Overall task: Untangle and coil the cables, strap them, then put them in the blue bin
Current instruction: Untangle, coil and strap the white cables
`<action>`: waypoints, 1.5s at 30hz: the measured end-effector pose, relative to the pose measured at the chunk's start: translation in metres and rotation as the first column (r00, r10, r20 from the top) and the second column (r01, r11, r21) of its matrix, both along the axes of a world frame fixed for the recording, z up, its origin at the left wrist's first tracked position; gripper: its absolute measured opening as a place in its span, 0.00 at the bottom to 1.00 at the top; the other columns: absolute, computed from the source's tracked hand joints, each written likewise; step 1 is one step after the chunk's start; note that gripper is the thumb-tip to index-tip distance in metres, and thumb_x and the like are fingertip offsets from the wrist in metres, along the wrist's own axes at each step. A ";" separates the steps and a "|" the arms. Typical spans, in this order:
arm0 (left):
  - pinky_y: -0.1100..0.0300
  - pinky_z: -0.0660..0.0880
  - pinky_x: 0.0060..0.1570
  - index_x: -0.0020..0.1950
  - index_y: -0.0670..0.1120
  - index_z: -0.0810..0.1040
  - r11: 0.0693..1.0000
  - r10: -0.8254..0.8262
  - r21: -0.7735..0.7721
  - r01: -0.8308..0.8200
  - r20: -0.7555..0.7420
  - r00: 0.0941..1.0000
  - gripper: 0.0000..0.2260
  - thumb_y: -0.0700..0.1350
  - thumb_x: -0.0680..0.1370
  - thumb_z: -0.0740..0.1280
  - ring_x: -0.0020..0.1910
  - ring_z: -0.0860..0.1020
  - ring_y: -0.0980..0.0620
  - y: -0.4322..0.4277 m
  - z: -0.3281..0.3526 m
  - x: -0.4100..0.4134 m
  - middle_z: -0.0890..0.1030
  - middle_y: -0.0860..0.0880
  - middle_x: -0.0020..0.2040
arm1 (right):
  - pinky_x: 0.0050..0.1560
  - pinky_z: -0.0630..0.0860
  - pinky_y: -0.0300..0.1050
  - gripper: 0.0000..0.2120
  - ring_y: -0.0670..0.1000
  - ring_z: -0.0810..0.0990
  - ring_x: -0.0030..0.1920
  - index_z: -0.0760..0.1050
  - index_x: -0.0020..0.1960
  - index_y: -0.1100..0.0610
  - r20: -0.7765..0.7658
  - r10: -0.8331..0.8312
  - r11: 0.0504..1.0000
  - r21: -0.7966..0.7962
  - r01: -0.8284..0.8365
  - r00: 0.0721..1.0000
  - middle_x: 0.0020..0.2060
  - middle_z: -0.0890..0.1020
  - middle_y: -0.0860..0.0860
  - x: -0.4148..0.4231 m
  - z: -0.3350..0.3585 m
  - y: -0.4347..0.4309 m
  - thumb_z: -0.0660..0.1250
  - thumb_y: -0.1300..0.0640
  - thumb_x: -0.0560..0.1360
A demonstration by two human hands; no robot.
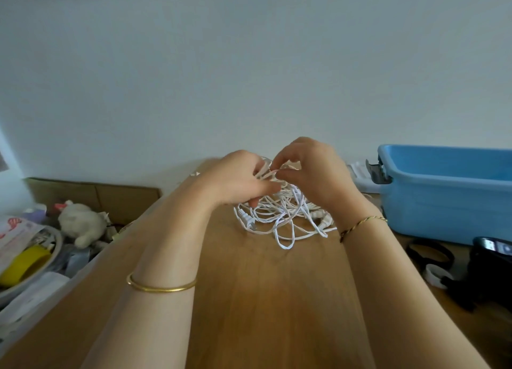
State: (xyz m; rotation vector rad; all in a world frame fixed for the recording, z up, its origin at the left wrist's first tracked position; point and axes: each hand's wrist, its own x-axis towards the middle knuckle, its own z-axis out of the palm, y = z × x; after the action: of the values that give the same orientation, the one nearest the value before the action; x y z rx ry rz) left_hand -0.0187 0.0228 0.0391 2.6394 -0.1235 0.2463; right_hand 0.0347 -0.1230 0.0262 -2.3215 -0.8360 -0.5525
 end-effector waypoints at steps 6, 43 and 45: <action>0.65 0.64 0.23 0.41 0.45 0.78 0.971 0.133 -0.211 -0.115 0.075 0.988 0.14 0.47 0.81 0.58 0.19 0.67 0.53 0.018 0.000 0.000 0.76 0.53 0.21 | 0.39 0.79 0.48 0.10 0.46 0.79 0.30 0.81 0.48 0.55 -0.156 -0.038 0.926 0.366 0.094 0.987 0.32 0.79 0.46 0.009 -0.006 -0.013 0.64 0.65 0.75; 0.56 0.78 0.34 0.57 0.27 0.73 -0.659 -0.289 -0.735 0.162 0.446 0.847 0.15 0.38 0.79 0.56 0.22 0.68 0.54 0.048 0.018 -0.007 0.74 0.45 0.27 | 0.28 0.75 0.41 0.07 0.47 0.69 0.24 0.74 0.41 0.61 -0.630 0.632 0.765 0.602 -0.230 0.452 0.28 0.73 0.52 -0.002 -0.021 0.004 0.66 0.60 0.76; 0.49 0.78 0.44 0.53 0.29 0.72 -0.649 0.023 -0.671 0.359 0.454 0.891 0.12 0.37 0.81 0.55 0.22 0.71 0.54 0.047 0.017 -0.003 0.75 0.47 0.28 | 0.23 0.65 0.37 0.10 0.47 0.64 0.23 0.74 0.42 0.61 -0.648 0.627 0.775 0.575 -0.262 0.432 0.27 0.72 0.52 -0.003 -0.021 0.005 0.65 0.54 0.77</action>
State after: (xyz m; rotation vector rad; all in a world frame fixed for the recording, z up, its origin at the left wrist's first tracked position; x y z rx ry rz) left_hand -0.0214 0.0697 0.0560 0.3205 -0.3333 0.2641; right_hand 0.0314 -0.1181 0.0052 -1.5397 -0.7257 0.5732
